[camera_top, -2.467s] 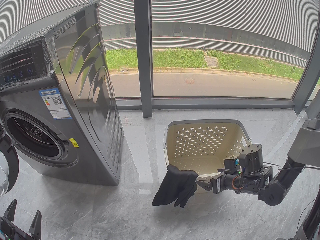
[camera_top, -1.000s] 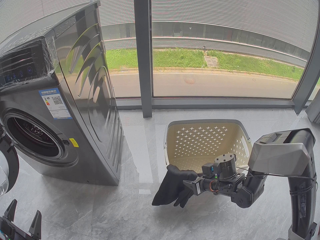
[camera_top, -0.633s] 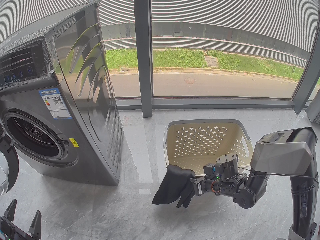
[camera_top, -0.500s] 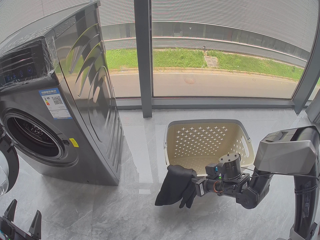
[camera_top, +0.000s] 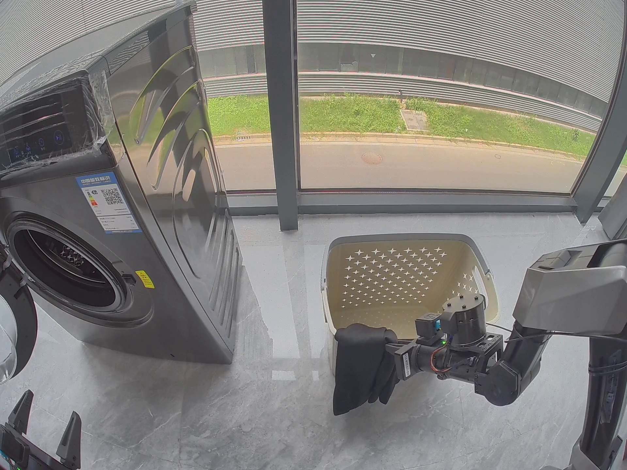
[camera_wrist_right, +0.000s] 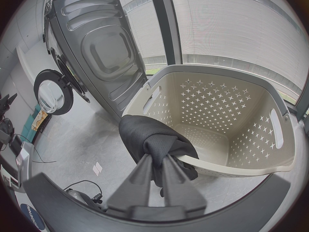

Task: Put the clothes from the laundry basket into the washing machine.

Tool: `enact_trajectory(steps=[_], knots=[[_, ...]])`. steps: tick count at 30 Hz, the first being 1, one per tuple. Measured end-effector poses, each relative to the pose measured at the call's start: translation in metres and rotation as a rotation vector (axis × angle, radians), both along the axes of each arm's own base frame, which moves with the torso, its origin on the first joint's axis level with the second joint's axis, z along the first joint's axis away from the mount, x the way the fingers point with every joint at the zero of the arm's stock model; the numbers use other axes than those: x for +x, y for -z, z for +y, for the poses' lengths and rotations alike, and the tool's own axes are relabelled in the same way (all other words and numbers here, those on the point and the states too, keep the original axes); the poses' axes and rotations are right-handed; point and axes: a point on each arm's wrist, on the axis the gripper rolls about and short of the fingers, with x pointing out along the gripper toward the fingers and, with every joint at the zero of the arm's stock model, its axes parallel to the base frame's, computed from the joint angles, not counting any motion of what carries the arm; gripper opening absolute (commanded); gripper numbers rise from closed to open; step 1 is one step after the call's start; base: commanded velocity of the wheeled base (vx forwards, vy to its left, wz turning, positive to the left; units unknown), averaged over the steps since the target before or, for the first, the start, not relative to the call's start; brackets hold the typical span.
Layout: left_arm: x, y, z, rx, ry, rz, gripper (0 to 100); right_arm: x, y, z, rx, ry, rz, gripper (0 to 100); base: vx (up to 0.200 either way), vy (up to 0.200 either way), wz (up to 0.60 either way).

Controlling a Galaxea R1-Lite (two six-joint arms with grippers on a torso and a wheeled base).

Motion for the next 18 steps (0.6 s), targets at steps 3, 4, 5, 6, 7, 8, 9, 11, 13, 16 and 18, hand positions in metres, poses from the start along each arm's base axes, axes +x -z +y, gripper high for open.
enact_trajectory(steps=[3,4,5,6,7,8,9,11,13,16,18], knots=[[0.000,0.000,0.000,0.000,0.001,0.000,100,0.001,0.002,0.001,-0.001,0.000,0.003,100,0.000,0.000,0.00],[0.000,0.000,0.000,0.000,0.001,0.000,100,0.002,0.003,0.001,0.000,0.000,0.004,100,0.000,0.000,0.00],[0.000,0.000,0.000,0.000,0.001,0.000,100,0.002,0.004,0.001,0.000,-0.001,0.006,100,0.000,0.000,0.00],[0.000,0.000,0.000,0.000,0.001,0.000,100,0.002,0.005,0.001,-0.001,-0.003,0.008,100,0.000,0.000,0.00],[0.000,0.000,0.000,0.000,0.000,0.000,100,0.002,0.006,0.002,-0.001,-0.005,0.010,100,0.000,0.000,0.00],[0.000,0.000,0.000,0.000,0.000,0.000,100,0.002,0.007,0.002,-0.002,-0.008,0.012,100,0.000,0.000,0.00],[0.000,0.000,0.000,0.000,0.000,0.000,100,0.002,0.008,0.002,-0.004,-0.010,0.015,100,0.000,0.000,0.00],[0.000,0.000,0.000,0.000,0.000,0.000,100,0.003,0.010,0.003,-0.002,-0.017,0.014,100,0.000,0.000,0.00],[0.000,0.000,0.000,0.000,0.000,0.000,100,0.004,0.013,0.005,0.000,-0.023,0.013,100,0.000,0.000,0.00],[0.000,0.000,0.000,0.000,0.000,0.000,100,0.007,0.016,0.008,0.001,-0.030,0.009,100,0.000,0.000,0.00],[0.000,0.000,0.000,0.000,0.001,0.000,100,0.010,0.019,0.011,0.002,-0.035,0.005,100,0.000,0.000,0.00]])
